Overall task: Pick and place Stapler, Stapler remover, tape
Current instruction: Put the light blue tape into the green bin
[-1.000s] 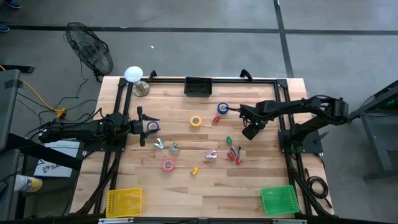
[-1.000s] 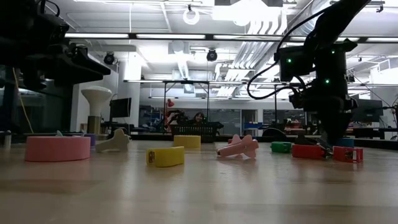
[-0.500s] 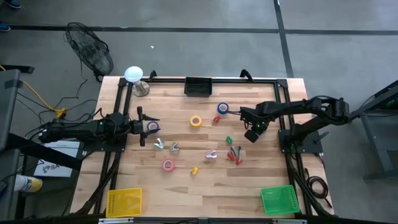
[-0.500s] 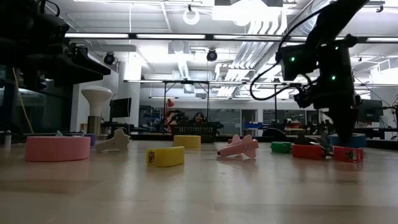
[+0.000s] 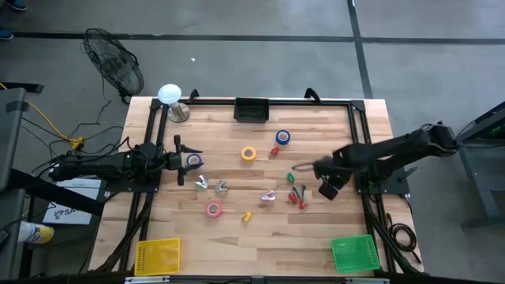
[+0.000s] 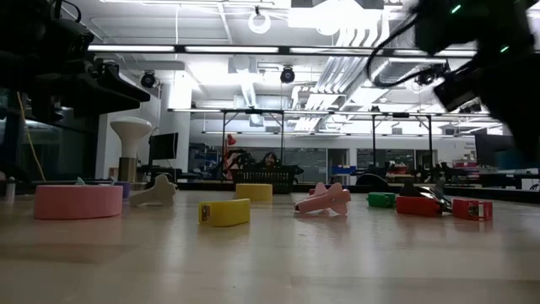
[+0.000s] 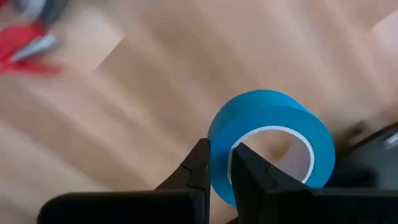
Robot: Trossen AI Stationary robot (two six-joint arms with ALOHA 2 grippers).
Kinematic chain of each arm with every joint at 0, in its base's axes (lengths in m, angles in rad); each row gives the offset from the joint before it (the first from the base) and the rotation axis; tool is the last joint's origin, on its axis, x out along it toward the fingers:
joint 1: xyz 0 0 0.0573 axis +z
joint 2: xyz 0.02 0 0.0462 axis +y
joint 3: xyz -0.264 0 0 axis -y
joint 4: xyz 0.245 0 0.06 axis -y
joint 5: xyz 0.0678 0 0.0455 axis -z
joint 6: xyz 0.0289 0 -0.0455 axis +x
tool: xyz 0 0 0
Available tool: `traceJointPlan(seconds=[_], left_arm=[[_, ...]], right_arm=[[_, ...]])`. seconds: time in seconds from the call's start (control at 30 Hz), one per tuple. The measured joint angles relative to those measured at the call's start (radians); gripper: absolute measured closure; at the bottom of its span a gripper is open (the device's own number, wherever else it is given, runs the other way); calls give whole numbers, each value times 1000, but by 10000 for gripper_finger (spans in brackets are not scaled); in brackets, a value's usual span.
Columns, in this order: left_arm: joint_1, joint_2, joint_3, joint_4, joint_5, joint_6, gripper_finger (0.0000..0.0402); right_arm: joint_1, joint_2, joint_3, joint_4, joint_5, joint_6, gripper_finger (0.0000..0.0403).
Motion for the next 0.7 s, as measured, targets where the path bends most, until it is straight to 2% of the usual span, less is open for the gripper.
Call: traceJointPlan(seconds=[0.2, 0.33, 0.7], left_arm=[[0, 0, 0, 0, 0, 0, 204], [0, 0, 0, 0, 0, 0, 204], [0, 0, 0, 0, 0, 0, 204]], right_arm=[[224, -25, 0, 49, -103, 278, 375], [338, -25, 0, 104, -159, 407, 375], [592, -50, 0, 309, -190, 711, 375]])
